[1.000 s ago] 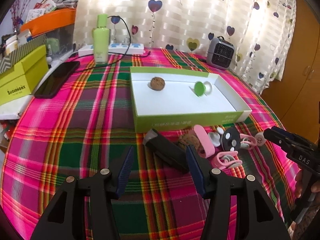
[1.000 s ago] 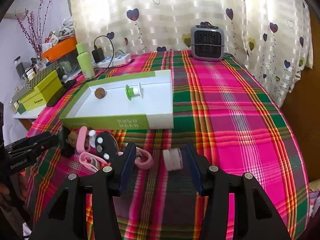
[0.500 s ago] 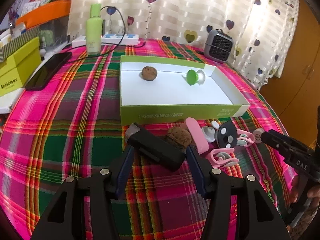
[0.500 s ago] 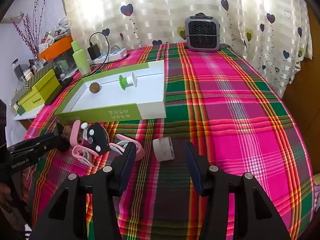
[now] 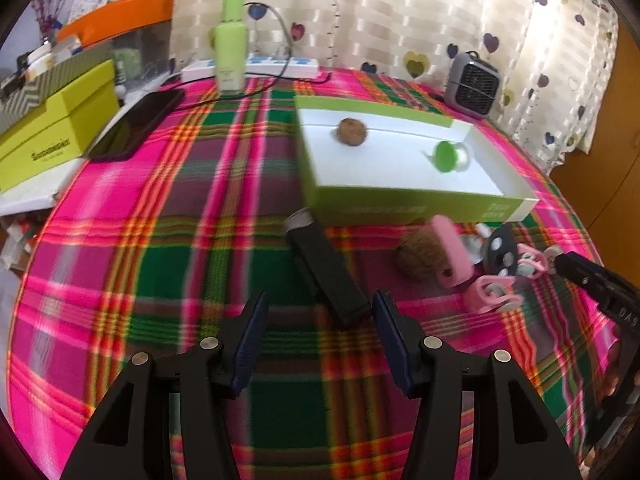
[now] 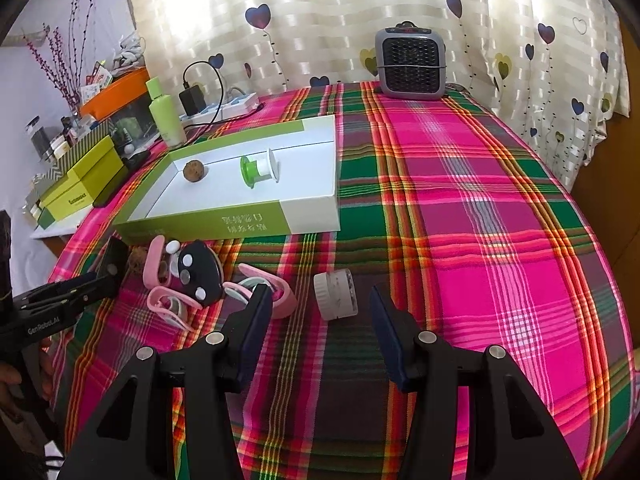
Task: Organize objects
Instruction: 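Withdraw both tools from the tray toward the remaining items, then grasp the white round roll with the right tool while the left tool grasps the black case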
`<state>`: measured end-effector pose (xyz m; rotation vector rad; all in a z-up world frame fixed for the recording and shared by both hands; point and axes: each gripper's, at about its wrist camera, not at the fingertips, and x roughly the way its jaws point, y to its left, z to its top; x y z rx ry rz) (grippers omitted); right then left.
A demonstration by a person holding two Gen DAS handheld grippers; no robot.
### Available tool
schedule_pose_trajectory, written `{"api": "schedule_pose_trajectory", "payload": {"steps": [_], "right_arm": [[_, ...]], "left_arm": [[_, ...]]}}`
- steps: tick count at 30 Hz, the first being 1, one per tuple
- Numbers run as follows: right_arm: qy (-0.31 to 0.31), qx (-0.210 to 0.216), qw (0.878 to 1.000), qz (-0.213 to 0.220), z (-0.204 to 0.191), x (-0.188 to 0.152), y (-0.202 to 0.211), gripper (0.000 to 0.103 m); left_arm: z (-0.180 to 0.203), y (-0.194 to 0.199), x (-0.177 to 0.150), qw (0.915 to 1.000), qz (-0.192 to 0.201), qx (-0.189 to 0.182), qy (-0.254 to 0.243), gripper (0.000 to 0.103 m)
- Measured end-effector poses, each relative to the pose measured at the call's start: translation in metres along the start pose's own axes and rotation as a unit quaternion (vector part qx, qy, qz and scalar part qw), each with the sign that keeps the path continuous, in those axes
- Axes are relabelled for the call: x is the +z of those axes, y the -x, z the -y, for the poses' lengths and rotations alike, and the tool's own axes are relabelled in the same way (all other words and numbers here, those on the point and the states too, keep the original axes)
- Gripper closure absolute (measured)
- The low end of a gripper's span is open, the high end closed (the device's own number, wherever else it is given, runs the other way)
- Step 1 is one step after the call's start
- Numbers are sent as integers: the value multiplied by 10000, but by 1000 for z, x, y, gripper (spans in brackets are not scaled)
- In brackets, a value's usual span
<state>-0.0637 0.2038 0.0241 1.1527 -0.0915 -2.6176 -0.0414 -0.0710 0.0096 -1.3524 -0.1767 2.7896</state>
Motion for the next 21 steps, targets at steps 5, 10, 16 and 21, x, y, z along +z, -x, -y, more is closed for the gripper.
{"api": "schedule_pose_trajectory", "payload": {"steps": [5, 10, 16, 21], "right_arm": [[-29, 7, 10000, -4, 1, 0, 0, 52], [-32, 17, 10000, 3, 0, 0, 1, 52], [-70, 29, 10000, 6, 0, 0, 0, 52], [-100, 47, 9999, -9, 2, -1, -1, 52]], "left_arm": [[-21, 7, -4, 9995, 54, 233, 181, 50], [-32, 10, -5, 9982, 125, 515, 273, 50], [-22, 8, 4, 9983, 236, 523, 17, 50], [-12, -1, 12, 9978, 210, 566, -286, 50]]}}
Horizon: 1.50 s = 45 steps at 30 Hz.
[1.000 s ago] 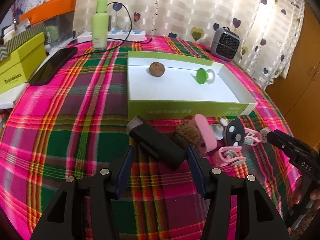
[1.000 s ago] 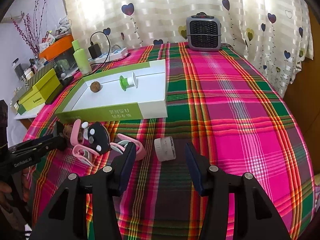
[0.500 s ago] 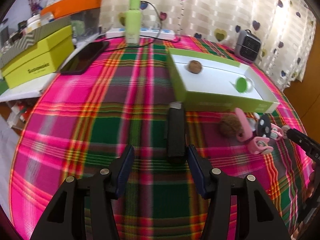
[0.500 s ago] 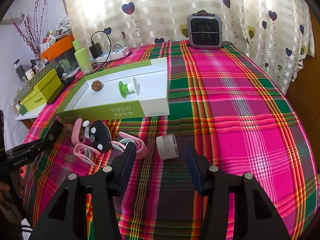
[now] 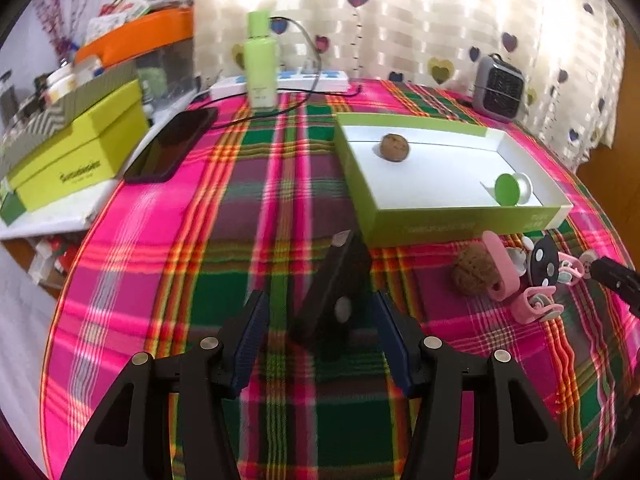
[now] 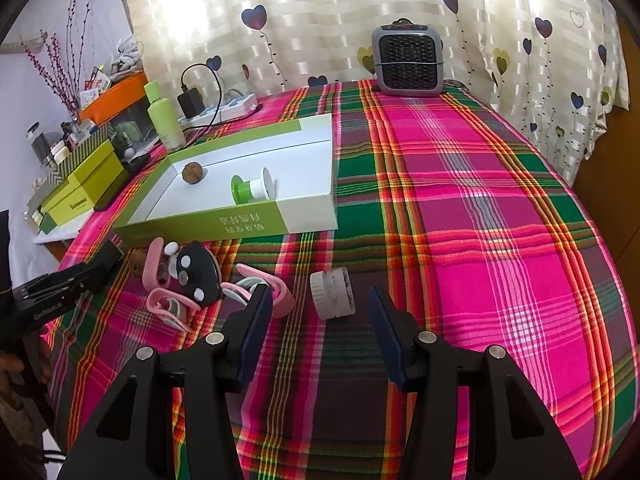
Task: Organize objects
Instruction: 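Grasp the white round roll with the right tool while the left tool grasps the black case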
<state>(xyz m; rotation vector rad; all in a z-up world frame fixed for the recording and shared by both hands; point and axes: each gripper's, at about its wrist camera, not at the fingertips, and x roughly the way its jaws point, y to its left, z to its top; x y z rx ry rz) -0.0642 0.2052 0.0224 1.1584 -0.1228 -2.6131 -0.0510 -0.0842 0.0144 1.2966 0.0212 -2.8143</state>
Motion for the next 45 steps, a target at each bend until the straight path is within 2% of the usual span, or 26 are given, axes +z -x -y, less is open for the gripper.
{"api": "schedule_pose_trajectory", "payload": {"steps": [5, 10, 18, 24, 30, 34, 42, 45], "right_arm": [[-36, 12, 10000, -92, 2, 1, -5, 52], [-12, -63, 9999, -133, 3, 3, -7, 52], [24, -159, 9998, -154, 4, 10, -12, 52], [-8, -91, 9998, -169, 7, 12, -13, 52], [-59, -60, 9999, -78, 9, 14, -10, 52], [-35, -53, 10000, -43, 8, 15, -9, 60], [77, -91, 9996, -246, 6, 14, -18, 75], [63, -118, 9993, -335, 7, 12, -21, 77]], "left_arm": [[2, -9, 6, 9998, -59, 143, -86, 50], [-4, -16, 8, 9999, -112, -2, 104, 50], [-5, -20, 10, 9998, -121, -12, 130, 59], [-8, -20, 12, 9998, -101, 10, 164, 74], [-11, -21, 13, 9997, -88, -17, 227, 76], [-11, -21, 12, 9997, -88, -15, 224, 76], [-11, -21, 13, 9997, -88, -16, 226, 76], [-11, -21, 13, 9997, -88, -11, 223, 76]]}}
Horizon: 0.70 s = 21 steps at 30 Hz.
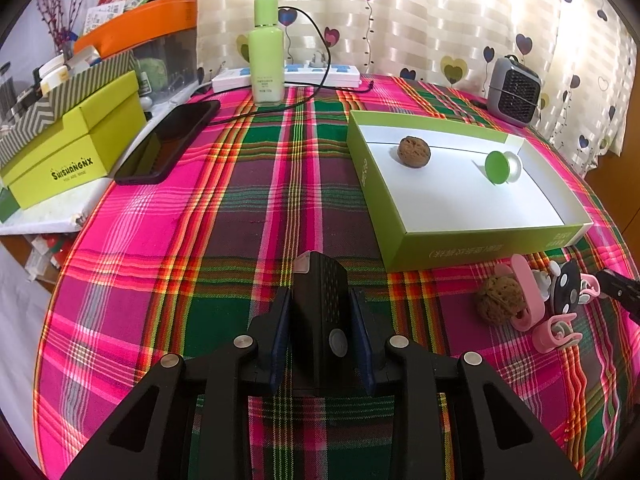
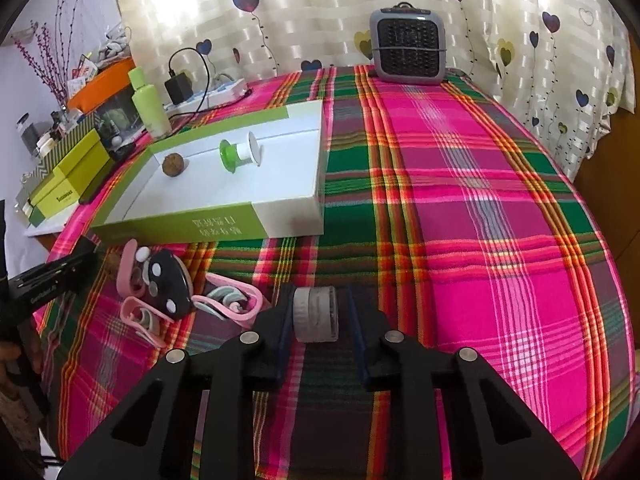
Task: Organize objects
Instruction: 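Grasp the white round roll with the right tool while the left tool grasps the black case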
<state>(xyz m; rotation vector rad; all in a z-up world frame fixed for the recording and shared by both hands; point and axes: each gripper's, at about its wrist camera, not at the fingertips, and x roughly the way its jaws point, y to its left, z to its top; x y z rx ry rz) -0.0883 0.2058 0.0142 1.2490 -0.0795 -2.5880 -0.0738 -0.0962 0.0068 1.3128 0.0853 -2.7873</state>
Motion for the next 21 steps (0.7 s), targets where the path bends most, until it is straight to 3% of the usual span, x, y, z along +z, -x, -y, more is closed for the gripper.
{"api": "schedule_pose_trajectory", "payload": {"steps": [21], "right_arm": [[113, -104, 9999, 44, -3, -1, 3, 83]], "left_arm": [[-2, 0, -1, 10000, 6, -43, 32, 76]]}}
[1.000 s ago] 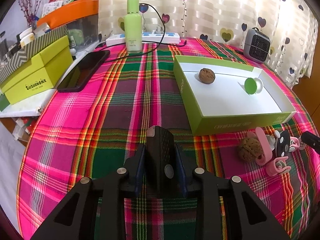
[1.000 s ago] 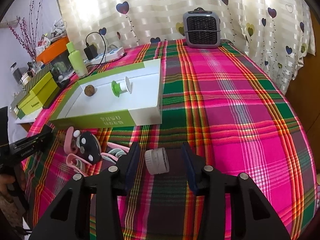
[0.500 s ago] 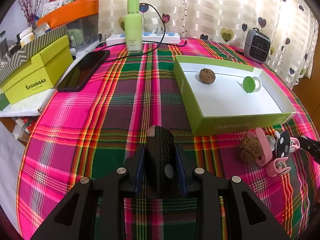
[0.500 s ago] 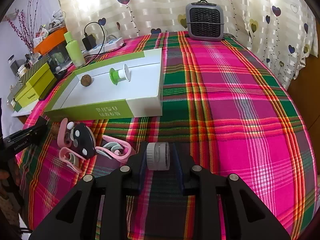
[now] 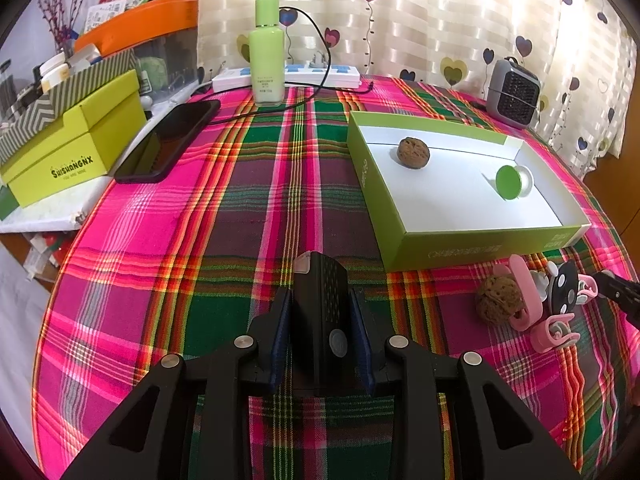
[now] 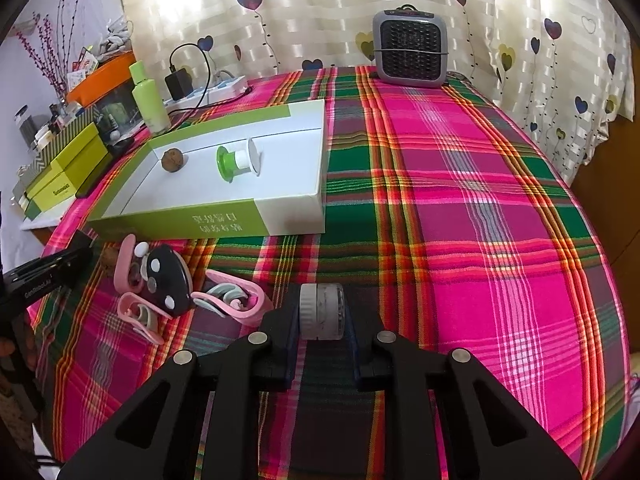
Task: Organize objects
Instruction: 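Grasp the white round roll with the right tool while the left tool grasps the black case, then carry the white roll and black case over the tray with both tools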
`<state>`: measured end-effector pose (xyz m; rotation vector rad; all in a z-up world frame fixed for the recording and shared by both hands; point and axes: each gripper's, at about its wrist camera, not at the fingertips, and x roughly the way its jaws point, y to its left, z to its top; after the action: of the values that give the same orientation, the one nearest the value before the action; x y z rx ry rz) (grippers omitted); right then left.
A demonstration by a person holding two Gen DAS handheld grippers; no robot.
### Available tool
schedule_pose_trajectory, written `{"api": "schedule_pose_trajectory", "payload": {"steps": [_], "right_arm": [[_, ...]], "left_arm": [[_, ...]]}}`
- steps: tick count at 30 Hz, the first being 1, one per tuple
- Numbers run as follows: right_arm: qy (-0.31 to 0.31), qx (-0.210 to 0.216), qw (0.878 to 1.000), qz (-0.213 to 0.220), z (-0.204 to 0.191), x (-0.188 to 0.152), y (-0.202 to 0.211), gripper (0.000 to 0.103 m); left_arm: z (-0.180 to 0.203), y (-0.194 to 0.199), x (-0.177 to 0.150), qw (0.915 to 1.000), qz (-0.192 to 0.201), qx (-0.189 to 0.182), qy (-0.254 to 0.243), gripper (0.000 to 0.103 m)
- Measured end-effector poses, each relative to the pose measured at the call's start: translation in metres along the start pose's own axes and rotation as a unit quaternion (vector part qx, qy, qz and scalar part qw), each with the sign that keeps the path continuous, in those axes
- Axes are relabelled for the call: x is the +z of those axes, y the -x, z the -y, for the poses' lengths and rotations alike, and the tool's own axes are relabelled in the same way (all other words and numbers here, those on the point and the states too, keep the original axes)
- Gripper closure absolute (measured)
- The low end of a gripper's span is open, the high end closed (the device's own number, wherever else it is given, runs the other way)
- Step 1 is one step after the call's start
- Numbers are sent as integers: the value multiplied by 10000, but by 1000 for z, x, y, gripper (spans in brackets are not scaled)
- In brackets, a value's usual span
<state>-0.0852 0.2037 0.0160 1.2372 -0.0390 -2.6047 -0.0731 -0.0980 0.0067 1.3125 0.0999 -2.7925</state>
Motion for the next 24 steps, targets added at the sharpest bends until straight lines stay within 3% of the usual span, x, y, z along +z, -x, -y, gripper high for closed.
{"api": "schedule_pose_trajectory", "payload": {"steps": [24], "right_arm": [[132, 148, 9997, 175, -15, 5, 18, 83]], "left_arm": [[15, 30, 0, 9996, 133, -257, -55, 76]]}}
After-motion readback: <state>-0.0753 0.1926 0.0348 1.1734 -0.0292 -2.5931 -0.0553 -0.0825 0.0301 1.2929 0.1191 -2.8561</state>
